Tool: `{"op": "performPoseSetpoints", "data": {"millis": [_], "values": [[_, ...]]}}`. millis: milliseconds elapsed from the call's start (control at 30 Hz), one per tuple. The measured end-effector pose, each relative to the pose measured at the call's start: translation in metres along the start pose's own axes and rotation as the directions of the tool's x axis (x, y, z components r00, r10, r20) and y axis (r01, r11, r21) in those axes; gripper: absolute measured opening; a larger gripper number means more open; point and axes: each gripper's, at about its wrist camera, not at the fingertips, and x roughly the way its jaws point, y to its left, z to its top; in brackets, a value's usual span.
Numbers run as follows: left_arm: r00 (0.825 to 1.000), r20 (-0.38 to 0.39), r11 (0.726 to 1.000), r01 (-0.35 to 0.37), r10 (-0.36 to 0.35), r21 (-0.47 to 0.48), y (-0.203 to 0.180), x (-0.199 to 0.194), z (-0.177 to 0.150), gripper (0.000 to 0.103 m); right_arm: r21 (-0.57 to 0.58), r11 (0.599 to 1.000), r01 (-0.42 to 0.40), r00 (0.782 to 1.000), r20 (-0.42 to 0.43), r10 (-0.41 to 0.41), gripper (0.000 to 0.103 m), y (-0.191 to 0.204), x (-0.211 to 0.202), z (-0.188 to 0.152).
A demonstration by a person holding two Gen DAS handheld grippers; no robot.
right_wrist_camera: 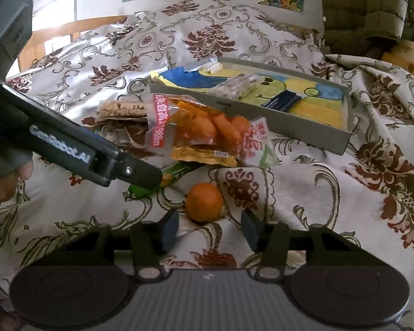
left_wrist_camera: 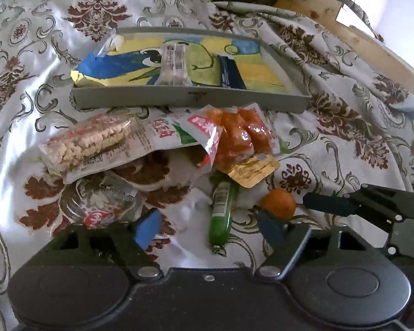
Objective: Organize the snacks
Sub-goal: 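Grasp the green tube snack with the left tool while the right tool grasps the mandarin orange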
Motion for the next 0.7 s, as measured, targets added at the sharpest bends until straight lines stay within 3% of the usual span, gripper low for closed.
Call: {"op": "performPoseSetpoints", "data": {"millis": [200, 300, 467, 633, 700], "values": [[0.999, -0.03, 0.999, 0.034, -0.034, -0.015, -0.002, 0.005, 0.0, 0.052, 0.018, 1.0, 0.001, 1.0, 0.005, -0.002, 0.052, -0.002, 0.0, -0.001], [0.999, -0.044, 1.0, 0.018, -0.018, 0.004, -0.005, 0.011, 0.003, 0.043, 0.023, 1.0, -0.009, 1.0, 0.005, 0.009, 0.052, -0.003, 0.001, -0.001], [0.997, -0.08, 1.0, -0.001, 0.0, -0.019, -0.004, 0.024, 0.009, 0.036, 0.06, 0.998, -0.025, 1.0, 0.004, 0.025, 0.052, -0.009, 0.005, 0.001], [0.995, -0.099, 1.0, 0.003, -0.006, -0.03, -0.002, 0.027, 0.012, 0.036, 0.102, 0.993, -0.055, 0.998, 0.007, 0.055, 0.052, -0.017, 0.013, 0.006], [0.995, -0.1, 0.999, 0.01, -0.015, -0.05, 0.001, 0.026, 0.012, 0.036, 0.115, 0.992, -0.061, 0.998, 0.007, 0.06, 0.045, -0.019, 0.017, 0.007]]}}
